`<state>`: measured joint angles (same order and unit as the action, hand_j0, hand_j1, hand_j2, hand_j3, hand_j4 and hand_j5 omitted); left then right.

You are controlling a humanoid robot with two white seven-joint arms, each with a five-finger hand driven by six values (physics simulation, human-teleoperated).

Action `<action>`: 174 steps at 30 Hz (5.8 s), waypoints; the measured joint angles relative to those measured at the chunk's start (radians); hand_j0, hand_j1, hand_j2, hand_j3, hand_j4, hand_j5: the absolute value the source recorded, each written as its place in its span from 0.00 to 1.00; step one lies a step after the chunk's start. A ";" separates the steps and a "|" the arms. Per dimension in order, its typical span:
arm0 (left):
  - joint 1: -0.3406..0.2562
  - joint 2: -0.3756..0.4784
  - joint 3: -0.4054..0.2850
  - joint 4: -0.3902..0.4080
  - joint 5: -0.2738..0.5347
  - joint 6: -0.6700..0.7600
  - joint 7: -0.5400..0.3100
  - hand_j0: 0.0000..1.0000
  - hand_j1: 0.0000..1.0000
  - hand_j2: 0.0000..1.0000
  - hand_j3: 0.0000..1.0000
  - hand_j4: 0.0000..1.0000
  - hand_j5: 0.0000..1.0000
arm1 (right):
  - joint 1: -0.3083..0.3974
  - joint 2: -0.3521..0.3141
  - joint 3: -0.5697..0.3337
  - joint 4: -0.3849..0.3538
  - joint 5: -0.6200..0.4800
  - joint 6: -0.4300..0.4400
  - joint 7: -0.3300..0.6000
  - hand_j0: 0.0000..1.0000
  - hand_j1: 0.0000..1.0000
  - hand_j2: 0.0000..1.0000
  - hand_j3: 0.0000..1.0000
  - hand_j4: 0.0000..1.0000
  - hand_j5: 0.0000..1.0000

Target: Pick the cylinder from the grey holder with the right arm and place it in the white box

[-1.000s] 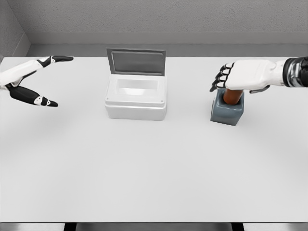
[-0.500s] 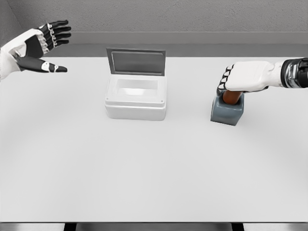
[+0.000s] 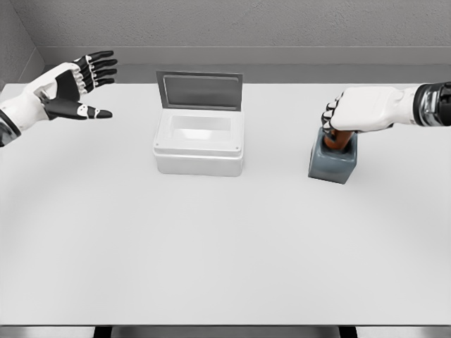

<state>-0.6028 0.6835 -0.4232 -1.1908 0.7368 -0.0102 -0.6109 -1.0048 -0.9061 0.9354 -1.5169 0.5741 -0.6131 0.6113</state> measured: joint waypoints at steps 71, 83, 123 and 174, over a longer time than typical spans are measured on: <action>-0.166 -0.156 -0.005 0.289 -0.058 -0.005 0.000 1.00 1.00 1.00 1.00 1.00 1.00 | -0.141 0.342 -0.008 0.120 0.000 0.000 0.000 0.42 0.42 0.42 0.42 0.42 0.42; -0.166 -0.156 -0.004 0.288 -0.058 -0.005 0.000 1.00 1.00 1.00 1.00 1.00 1.00 | -0.156 0.421 -0.007 0.195 0.010 0.000 0.000 0.42 0.42 0.42 0.42 0.42 0.42; -0.166 -0.155 -0.003 0.289 -0.057 -0.005 0.000 1.00 1.00 1.00 1.00 1.00 1.00 | -0.170 0.558 -0.006 0.300 0.036 0.000 0.000 0.93 0.93 0.93 0.93 0.93 0.93; -0.167 -0.294 -0.019 0.288 -0.109 -0.013 0.000 1.00 1.00 1.00 1.00 1.00 1.00 | 0.859 0.229 -1.006 -0.133 -0.699 -0.001 0.000 1.00 1.00 1.00 1.00 1.00 1.00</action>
<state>-0.7701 0.3895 -0.4427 -0.9024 0.6278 -0.0233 -0.6108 -0.1457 -0.6772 -0.0705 -1.6495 -0.1254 -0.6137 0.6114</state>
